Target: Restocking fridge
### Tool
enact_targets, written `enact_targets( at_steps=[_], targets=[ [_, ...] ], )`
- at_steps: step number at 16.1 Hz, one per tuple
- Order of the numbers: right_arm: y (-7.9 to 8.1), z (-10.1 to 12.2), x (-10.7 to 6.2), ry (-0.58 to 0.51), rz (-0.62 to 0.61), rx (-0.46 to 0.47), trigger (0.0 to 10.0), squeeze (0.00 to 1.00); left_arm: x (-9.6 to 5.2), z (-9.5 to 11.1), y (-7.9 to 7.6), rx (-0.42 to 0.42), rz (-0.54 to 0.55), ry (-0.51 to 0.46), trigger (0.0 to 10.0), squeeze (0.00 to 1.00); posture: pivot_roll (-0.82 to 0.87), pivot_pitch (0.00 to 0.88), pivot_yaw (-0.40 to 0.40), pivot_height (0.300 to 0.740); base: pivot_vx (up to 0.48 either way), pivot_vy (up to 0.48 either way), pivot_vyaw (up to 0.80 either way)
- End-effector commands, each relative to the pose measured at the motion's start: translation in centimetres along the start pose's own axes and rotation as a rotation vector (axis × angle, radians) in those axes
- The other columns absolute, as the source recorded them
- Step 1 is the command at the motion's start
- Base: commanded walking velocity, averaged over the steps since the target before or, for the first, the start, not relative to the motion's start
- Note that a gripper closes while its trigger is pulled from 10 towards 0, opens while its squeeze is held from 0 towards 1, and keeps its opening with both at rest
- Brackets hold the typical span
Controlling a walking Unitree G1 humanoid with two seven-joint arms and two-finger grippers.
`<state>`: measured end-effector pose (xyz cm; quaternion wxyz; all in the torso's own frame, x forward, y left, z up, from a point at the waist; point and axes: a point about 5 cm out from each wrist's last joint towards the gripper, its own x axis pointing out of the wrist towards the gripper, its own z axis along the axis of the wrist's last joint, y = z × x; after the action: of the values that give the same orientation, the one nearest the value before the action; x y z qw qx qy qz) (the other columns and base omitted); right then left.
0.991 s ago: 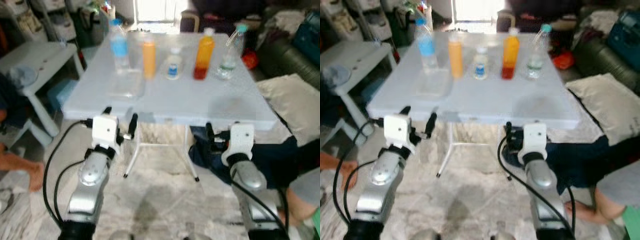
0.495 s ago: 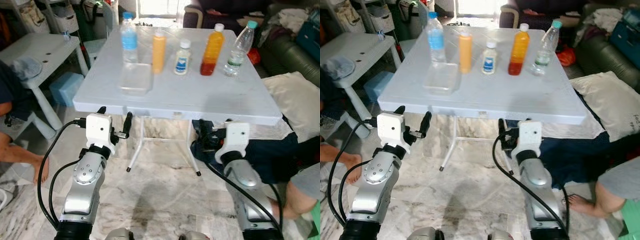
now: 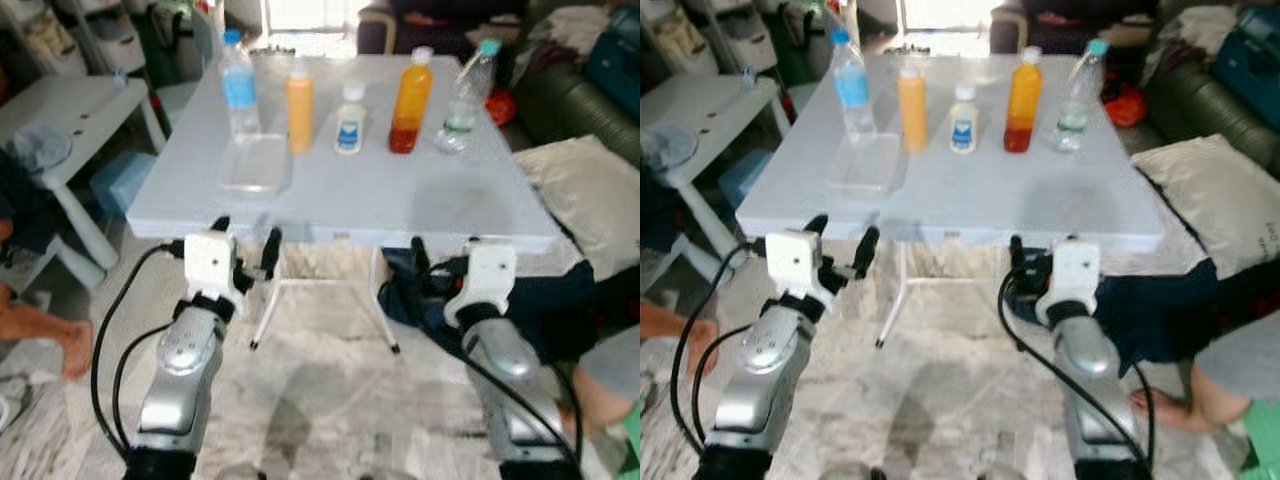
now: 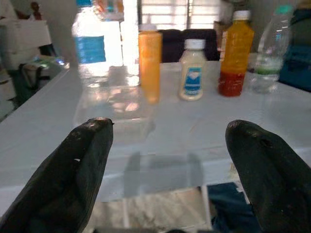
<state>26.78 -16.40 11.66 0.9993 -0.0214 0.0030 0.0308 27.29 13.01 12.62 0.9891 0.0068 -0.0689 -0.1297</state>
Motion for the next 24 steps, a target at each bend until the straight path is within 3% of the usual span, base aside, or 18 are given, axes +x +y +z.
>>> enact_targets(
  at_steps=[1,7,12,17,24],
  targets=[
    [0.6,0.8,0.2,-0.036,0.025,0.001,10.0,0.0,0.1,0.3,0.5,0.005,0.007,-0.007,10.0,0.0,0.0,0.017,-0.012,0.74,0.379,0.296,0.0],
    [0.6,0.9,0.2,-0.04,0.025,0.005,10.0,0.0,0.3,0.7,0.3,-0.021,-0.002,-0.023,10.0,0.0,0.0,0.015,-0.011,0.74,0.423,0.096,0.0],
    [0.9,1.0,0.1,-0.046,0.038,-0.007,10.0,0.0,0.3,1.3,0.9,-0.089,0.04,-0.06,10.0,0.0,0.0,0.016,-0.012,0.74,0.0,0.0,0.0],
    [1.0,1.0,0.0,-0.046,0.045,-0.011,10.0,0.0,0.4,1.2,1.3,-0.099,0.057,-0.04,10.0,0.0,0.0,0.019,-0.011,0.74,0.0,0.0,0.0],
    [0.9,0.9,0.0,-0.04,0.044,-0.012,10.0,0.0,0.3,1.1,0.6,-0.082,0.011,-0.04,10.0,0.0,0.0,0.018,-0.011,0.74,0.132,0.385,0.0]
  ],
)
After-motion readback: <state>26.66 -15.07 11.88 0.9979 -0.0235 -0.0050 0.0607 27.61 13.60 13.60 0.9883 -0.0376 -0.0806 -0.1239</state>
